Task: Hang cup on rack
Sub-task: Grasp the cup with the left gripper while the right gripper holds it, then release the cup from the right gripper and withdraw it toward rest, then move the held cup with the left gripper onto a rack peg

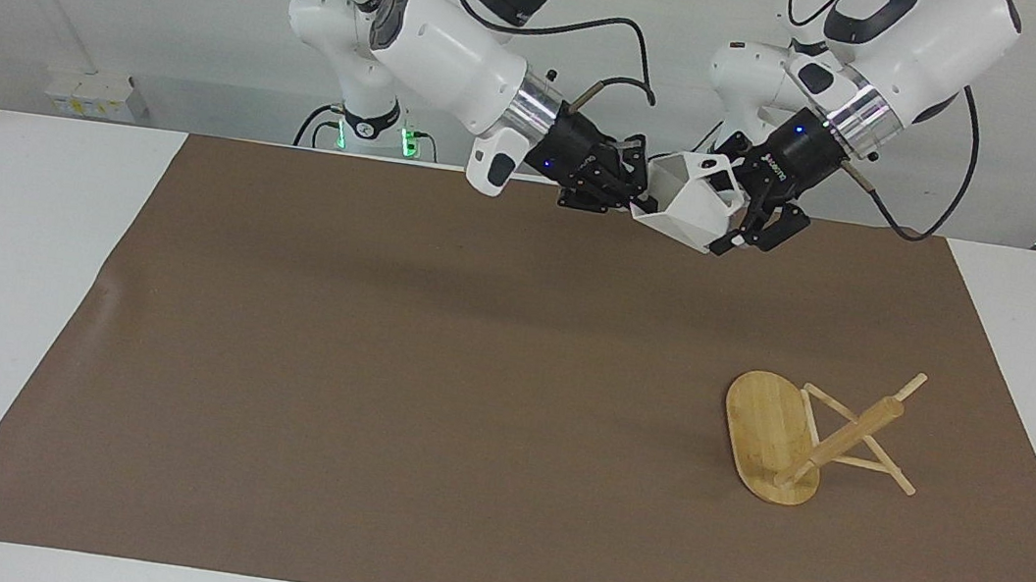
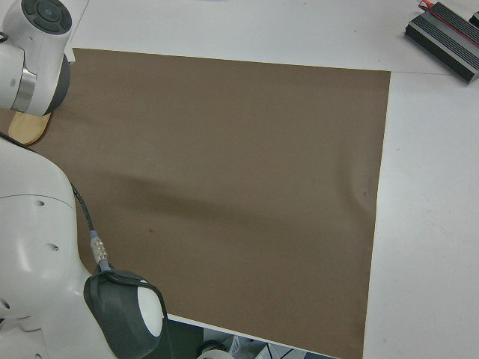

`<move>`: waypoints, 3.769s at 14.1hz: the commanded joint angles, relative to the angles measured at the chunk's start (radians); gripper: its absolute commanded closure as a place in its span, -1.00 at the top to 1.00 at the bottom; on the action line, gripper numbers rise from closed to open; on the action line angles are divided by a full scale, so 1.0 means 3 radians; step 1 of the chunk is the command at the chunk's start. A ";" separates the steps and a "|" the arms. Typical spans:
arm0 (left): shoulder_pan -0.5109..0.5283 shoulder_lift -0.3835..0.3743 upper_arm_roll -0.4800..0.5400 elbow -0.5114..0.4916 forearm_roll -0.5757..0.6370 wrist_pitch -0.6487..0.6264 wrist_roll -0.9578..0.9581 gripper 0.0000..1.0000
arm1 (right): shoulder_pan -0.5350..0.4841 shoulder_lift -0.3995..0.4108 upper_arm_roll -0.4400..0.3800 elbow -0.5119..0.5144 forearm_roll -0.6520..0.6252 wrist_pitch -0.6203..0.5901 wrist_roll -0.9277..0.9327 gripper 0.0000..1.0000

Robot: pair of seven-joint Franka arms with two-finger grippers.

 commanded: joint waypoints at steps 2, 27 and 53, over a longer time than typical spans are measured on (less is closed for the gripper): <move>0.0028 -0.0097 0.0067 -0.0091 -0.0069 -0.0106 -0.0115 -1.00 | -0.0020 -0.0059 0.0010 -0.0051 -0.0063 -0.0015 0.0017 -0.53; 0.0120 -0.0113 0.0036 -0.0311 0.1347 0.0031 -0.3525 -1.00 | -0.1758 -0.0632 -0.0107 -0.0086 -0.2791 -0.0946 -0.1266 1.00; 0.0417 0.1048 0.0072 0.0267 0.0831 0.0420 -0.4079 -1.00 | -0.1815 -0.0867 -0.0291 -0.0429 -0.2958 -0.1370 -0.1139 1.00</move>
